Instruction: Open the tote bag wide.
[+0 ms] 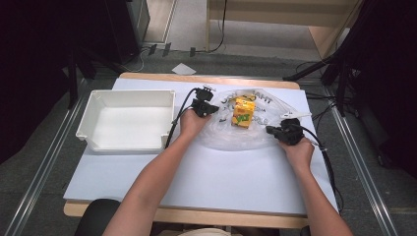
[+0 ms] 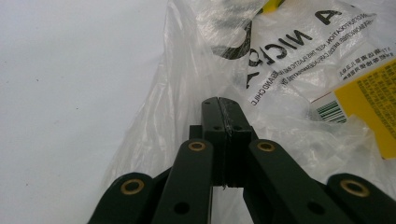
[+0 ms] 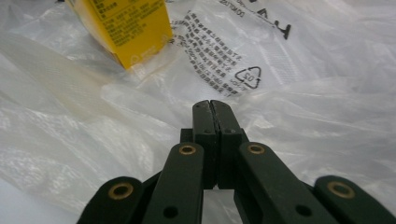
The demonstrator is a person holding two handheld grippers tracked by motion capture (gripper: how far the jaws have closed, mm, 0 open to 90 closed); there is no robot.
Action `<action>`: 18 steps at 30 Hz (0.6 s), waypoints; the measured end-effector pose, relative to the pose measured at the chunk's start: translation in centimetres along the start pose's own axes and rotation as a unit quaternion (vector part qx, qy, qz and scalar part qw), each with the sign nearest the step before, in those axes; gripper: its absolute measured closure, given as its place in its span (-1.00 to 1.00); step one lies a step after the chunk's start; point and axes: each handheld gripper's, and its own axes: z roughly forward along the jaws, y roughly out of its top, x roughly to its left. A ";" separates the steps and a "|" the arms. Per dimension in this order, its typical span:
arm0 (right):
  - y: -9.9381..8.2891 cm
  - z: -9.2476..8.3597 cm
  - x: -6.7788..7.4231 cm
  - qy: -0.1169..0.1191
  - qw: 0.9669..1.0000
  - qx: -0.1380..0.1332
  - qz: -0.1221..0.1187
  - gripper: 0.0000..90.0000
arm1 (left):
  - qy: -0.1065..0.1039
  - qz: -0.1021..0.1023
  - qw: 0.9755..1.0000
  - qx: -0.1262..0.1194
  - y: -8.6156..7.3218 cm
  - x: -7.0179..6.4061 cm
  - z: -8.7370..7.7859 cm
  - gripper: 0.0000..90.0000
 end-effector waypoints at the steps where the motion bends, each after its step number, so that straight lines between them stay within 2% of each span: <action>1: -0.1 -0.1 -0.1 0.000 1.000 -0.001 0.005 1.00 | -0.004 0.000 1.000 0.002 0.0 0.0 -0.1 1.00; 3: 0.1 -0.2 -0.1 0.002 1.000 0.001 0.011 1.00 | -0.010 -0.001 1.000 -0.003 0.1 -0.1 -0.4 1.00; 5: 0.4 -0.7 0.0 0.009 1.000 -0.013 0.013 1.00 | -0.021 0.000 1.000 -0.014 0.4 -0.3 -1.0 0.98; 7: 0.8 -1.2 0.2 0.013 1.000 -0.017 0.018 0.99 | -0.028 0.009 0.999 -0.022 0.6 -0.6 -1.6 0.96; 14: 2.4 -3.0 1.4 0.023 0.999 -0.034 0.009 0.87 | -0.052 0.026 0.997 -0.043 1.2 -1.5 -3.6 0.91; 18: 3.2 -3.8 2.1 0.029 0.999 -0.037 -0.001 0.81 | -0.070 0.026 0.996 -0.054 1.4 -1.8 -4.6 0.88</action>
